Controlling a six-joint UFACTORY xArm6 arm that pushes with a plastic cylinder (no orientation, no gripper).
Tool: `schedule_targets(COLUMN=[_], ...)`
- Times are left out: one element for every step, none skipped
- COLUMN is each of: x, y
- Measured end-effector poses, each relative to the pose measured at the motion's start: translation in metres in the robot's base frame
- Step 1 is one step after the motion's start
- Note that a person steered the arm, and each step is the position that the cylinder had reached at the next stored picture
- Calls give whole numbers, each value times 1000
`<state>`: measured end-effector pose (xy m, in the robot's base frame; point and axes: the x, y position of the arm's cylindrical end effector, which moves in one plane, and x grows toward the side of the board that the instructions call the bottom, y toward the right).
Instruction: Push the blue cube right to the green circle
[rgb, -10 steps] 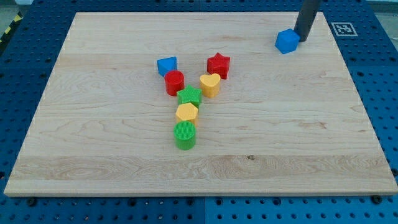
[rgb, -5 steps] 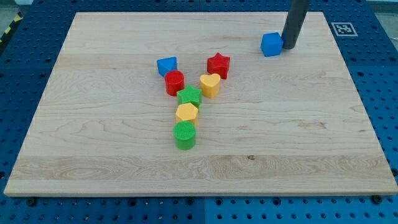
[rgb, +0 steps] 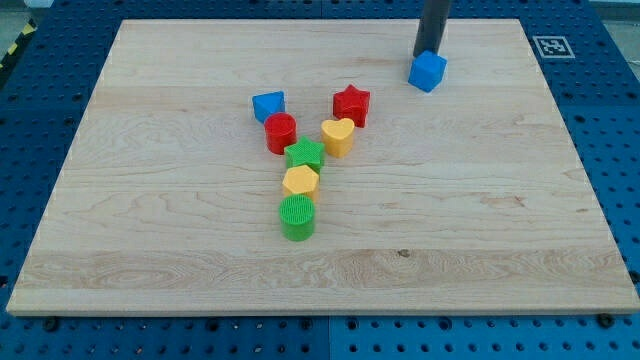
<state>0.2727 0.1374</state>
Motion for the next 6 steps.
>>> schedule_targets(x=[16,35,56,83,109,139], y=[0,0,1,2,2,2])
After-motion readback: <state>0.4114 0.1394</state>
